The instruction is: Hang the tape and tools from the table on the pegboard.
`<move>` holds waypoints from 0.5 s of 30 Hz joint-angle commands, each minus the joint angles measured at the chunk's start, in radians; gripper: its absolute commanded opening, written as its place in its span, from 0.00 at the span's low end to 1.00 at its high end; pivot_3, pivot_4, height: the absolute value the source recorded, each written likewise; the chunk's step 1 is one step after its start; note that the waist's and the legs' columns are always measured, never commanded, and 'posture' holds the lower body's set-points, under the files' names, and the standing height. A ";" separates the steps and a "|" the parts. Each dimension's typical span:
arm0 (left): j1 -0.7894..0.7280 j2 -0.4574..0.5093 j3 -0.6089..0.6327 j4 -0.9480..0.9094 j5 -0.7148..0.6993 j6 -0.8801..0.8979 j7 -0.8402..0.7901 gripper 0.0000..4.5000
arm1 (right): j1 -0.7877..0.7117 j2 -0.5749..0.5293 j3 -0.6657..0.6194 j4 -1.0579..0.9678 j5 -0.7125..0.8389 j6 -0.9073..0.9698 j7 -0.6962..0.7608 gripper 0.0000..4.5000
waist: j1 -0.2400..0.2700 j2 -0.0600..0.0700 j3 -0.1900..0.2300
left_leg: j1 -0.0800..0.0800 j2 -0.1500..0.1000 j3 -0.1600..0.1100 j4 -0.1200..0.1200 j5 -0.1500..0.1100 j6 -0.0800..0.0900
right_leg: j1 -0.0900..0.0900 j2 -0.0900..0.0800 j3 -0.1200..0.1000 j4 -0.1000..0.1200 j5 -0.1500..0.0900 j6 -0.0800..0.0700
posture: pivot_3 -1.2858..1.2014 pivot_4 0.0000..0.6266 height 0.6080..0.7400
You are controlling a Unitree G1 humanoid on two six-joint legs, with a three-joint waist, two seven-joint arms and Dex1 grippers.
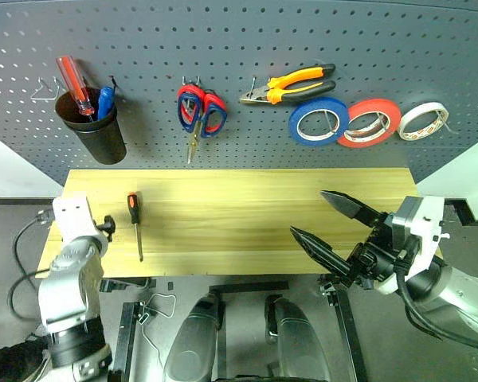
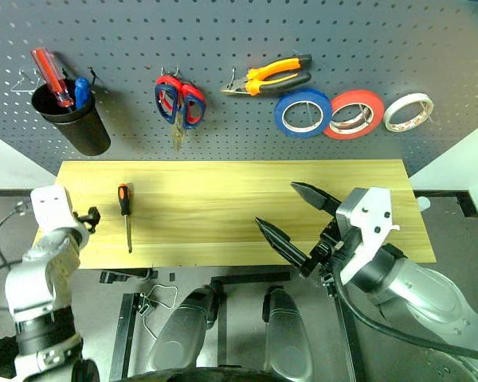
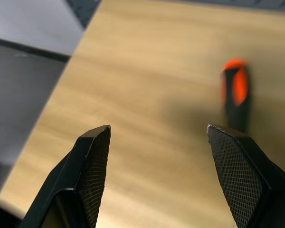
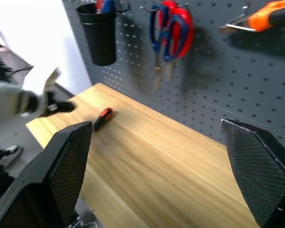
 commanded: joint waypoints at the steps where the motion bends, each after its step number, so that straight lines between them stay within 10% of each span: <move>1: -0.066 0.019 0.003 0.077 -0.018 0.041 -0.009 0.75 | -0.005 -0.009 -0.018 -0.011 0.037 0.000 0.018 1.00 | -0.001 0.000 0.000 | 0.000 0.000 0.000 -0.001 0.000 0.000 | 0.000 0.000 0.000 -0.001 0.001 0.000 | 0.54 0.60 0.78; 15: -0.121 0.003 -0.025 0.279 -0.052 0.019 -0.036 0.75 | 0.017 -0.080 -0.068 -0.031 0.159 0.043 0.007 1.00 | -0.002 -0.002 0.013 | -0.008 -0.002 0.003 -0.004 -0.003 0.004 | -0.009 -0.007 0.001 -0.002 0.002 0.002 | 0.52 0.66 0.78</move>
